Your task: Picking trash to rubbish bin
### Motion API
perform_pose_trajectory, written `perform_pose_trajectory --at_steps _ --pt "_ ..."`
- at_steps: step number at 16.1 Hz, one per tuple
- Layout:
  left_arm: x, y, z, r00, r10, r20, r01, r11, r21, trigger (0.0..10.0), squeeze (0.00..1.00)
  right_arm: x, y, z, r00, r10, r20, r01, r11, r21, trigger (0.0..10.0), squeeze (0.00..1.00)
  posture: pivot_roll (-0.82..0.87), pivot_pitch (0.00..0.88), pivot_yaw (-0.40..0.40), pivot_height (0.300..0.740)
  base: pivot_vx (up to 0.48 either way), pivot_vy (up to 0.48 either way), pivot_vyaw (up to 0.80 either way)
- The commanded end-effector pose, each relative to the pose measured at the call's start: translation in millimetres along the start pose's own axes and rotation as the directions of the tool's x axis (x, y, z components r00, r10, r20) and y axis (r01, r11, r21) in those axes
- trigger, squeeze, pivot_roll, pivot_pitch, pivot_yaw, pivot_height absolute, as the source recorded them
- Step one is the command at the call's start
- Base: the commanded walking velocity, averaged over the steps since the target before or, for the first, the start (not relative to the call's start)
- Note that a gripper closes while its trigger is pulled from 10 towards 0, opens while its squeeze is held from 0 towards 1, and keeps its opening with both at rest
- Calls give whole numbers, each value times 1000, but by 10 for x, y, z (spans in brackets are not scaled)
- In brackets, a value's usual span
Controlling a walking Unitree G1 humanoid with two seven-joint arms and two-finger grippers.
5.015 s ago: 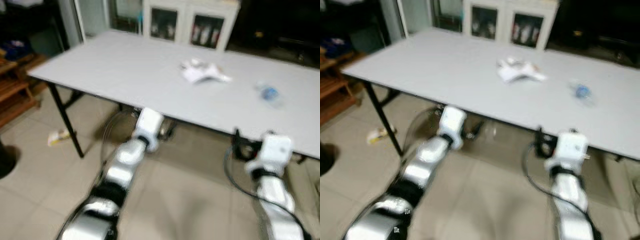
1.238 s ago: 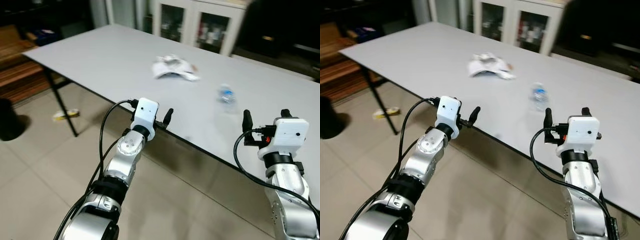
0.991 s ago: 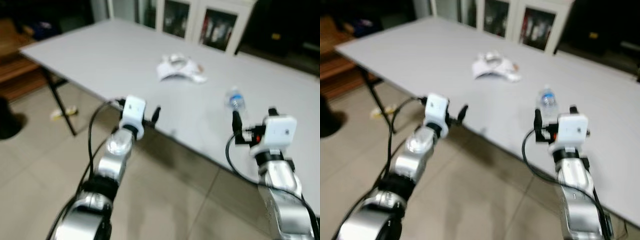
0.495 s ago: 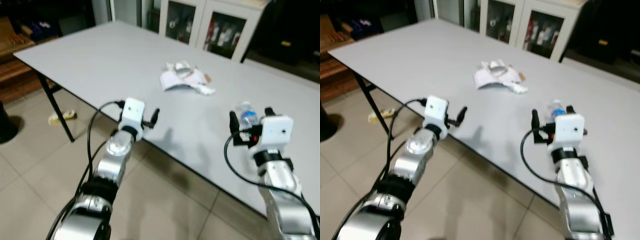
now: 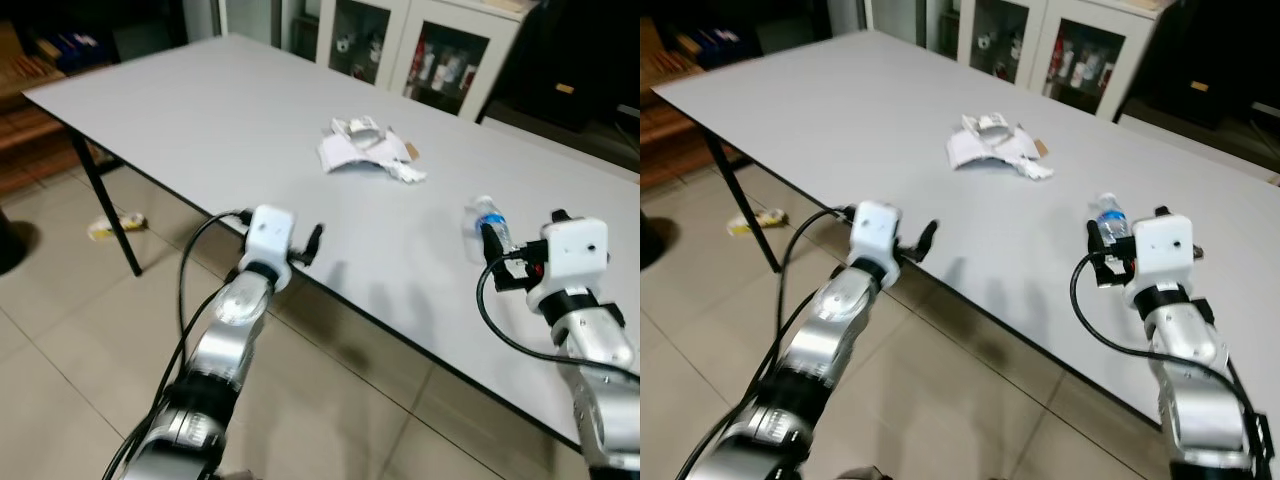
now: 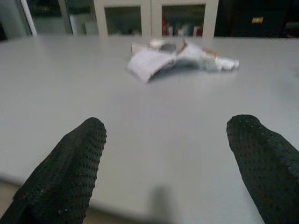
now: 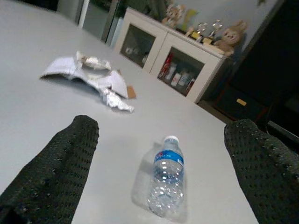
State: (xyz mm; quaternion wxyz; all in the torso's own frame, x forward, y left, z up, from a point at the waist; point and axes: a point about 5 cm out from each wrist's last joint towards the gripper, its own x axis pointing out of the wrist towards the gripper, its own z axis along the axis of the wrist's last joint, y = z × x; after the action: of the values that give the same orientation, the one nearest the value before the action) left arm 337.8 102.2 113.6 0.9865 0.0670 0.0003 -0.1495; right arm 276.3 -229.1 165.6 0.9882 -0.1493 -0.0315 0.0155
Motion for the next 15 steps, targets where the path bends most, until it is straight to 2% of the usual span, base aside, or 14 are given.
perform_pose_trajectory --at_steps 1,4,10,12,15 --pt "-23 3 27 1000 7 4 -7 1000 10 10000 0 41 -24 0 1000 23 -14 -23 1000 -11 10000 0 180 140 -108 740 0 0 0" --pt "-159 76 -34 999 29 -16 -29 999 24 10000 0 182 22 -8 996 87 -36 -88 996 -25 10000 0 206 176 -119 740 0 0 0" --pt "-340 158 -10 999 41 -36 -39 998 49 10000 0 322 -36 -79 987 146 -73 -149 988 -47 10000 0 239 233 -125 740 0 0 0" --pt "-405 97 54 998 -65 -11 65 996 67 10000 0 379 -67 -37 988 141 -60 -144 987 -64 10000 0 254 248 -123 740 0 0 0" --pt "-532 63 123 988 -156 -9 156 984 80 10000 0 441 -86 38 992 122 -22 -124 986 -114 10000 0 279 267 -121 740 0 0 0"
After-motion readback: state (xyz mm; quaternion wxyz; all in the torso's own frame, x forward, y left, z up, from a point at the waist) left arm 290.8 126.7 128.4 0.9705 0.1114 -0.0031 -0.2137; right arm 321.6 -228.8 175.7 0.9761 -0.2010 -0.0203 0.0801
